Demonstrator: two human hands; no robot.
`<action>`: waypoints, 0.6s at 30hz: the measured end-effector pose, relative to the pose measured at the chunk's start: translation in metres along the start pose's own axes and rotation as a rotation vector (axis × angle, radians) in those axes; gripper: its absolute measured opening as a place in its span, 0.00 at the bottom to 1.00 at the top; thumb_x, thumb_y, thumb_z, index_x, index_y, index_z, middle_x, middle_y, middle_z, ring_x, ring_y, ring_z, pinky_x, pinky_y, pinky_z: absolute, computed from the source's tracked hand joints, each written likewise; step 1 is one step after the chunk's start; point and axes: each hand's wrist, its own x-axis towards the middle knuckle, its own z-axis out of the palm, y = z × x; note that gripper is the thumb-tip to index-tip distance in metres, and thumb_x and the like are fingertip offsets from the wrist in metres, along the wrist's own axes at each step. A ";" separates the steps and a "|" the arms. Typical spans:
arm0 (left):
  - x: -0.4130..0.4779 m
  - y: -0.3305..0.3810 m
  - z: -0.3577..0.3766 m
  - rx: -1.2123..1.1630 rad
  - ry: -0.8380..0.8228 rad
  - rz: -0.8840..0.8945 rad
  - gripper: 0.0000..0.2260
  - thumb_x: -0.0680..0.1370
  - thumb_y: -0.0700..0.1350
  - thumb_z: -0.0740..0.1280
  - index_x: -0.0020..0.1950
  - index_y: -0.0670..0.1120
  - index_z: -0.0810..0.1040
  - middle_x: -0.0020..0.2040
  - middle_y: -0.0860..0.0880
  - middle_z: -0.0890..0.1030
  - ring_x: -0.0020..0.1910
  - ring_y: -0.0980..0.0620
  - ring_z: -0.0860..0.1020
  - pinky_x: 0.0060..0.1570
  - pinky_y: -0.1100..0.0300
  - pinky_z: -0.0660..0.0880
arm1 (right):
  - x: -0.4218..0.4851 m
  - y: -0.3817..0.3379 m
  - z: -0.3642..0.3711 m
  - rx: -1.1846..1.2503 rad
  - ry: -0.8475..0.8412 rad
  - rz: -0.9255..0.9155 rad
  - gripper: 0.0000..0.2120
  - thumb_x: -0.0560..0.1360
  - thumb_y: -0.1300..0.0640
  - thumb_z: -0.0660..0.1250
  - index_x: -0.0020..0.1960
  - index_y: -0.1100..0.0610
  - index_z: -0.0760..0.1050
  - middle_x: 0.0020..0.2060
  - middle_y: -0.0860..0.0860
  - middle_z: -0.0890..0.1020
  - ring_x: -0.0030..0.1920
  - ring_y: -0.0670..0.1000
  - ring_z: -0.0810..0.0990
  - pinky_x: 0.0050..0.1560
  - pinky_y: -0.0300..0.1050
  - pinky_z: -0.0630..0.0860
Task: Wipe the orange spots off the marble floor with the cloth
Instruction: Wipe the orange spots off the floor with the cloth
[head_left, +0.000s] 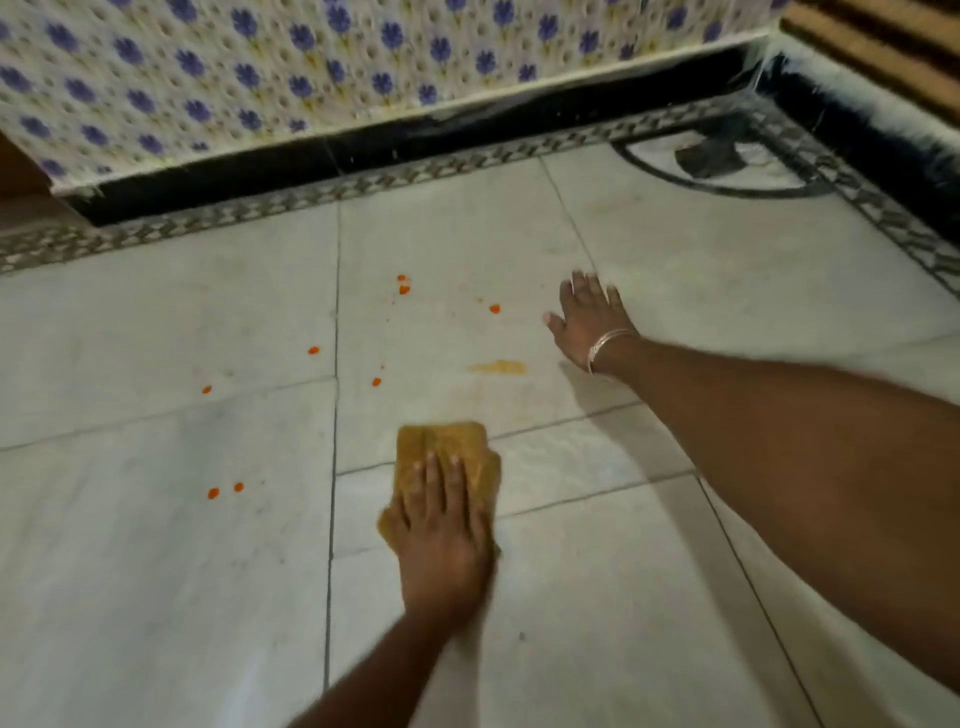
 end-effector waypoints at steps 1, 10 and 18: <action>-0.013 0.018 -0.001 -0.033 0.002 0.033 0.31 0.81 0.55 0.60 0.83 0.47 0.61 0.83 0.42 0.59 0.82 0.40 0.61 0.75 0.38 0.53 | -0.001 0.003 -0.001 0.001 0.013 0.001 0.31 0.85 0.45 0.44 0.81 0.61 0.44 0.82 0.57 0.43 0.81 0.56 0.40 0.79 0.55 0.39; 0.165 0.087 -0.003 0.048 -0.154 0.226 0.28 0.86 0.58 0.49 0.85 0.52 0.50 0.86 0.47 0.47 0.85 0.45 0.45 0.80 0.40 0.43 | -0.010 0.022 0.046 0.058 0.057 0.010 0.32 0.84 0.42 0.45 0.82 0.59 0.46 0.82 0.56 0.45 0.81 0.54 0.42 0.80 0.52 0.40; 0.134 0.070 0.006 -0.068 0.041 -0.132 0.30 0.83 0.54 0.55 0.83 0.42 0.60 0.82 0.37 0.61 0.82 0.36 0.59 0.78 0.37 0.51 | -0.005 0.021 0.079 0.147 0.106 0.017 0.33 0.84 0.41 0.42 0.82 0.58 0.44 0.82 0.54 0.44 0.81 0.52 0.40 0.79 0.50 0.38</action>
